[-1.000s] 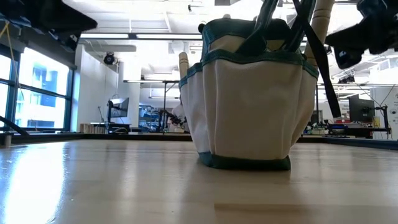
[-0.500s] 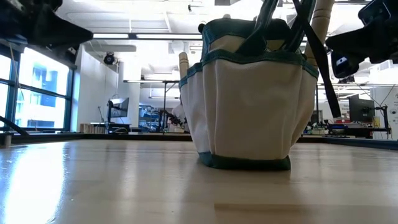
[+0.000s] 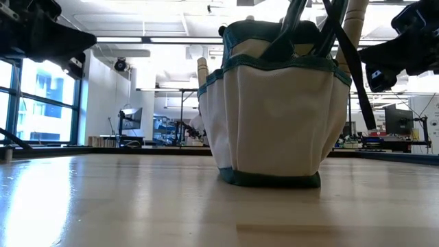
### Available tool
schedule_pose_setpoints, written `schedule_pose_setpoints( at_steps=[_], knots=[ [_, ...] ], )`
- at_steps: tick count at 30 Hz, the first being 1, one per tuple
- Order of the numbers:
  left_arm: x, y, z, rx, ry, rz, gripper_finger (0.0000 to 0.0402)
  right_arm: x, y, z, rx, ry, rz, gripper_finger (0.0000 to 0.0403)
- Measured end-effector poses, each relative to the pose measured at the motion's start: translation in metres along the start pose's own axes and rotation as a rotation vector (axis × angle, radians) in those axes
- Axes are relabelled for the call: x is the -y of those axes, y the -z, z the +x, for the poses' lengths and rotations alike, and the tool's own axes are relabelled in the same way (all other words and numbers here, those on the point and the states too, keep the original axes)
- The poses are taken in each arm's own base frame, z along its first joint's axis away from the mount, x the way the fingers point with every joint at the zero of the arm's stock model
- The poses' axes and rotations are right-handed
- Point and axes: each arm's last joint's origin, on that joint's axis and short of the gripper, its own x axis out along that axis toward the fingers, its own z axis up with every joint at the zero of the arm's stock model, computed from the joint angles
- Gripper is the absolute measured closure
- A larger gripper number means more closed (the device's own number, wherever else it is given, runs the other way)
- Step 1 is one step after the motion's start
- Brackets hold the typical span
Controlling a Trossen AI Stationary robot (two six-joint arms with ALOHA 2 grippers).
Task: Pick & Place Garden tools in Gardening bag
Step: Return to Home Position
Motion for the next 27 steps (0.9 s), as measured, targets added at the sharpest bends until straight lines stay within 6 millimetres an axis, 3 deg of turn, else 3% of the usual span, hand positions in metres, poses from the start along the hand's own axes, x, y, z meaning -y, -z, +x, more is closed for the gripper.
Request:
schedule_pose_setpoints(
  at_steps=[10, 27],
  knots=[
    [0.002, 0.003, -0.001, -0.033, 0.105, 0.062, 0.0401, 0.001, 0.001, 0.0, -0.006, 0.041, 0.007, 0.0398],
    [-0.002, 0.011, -0.002, -0.096, -0.011, 0.095, 0.0401, 0.001, 0.002, 0.0, -0.011, 0.031, -0.133, 0.0398]
  ],
)
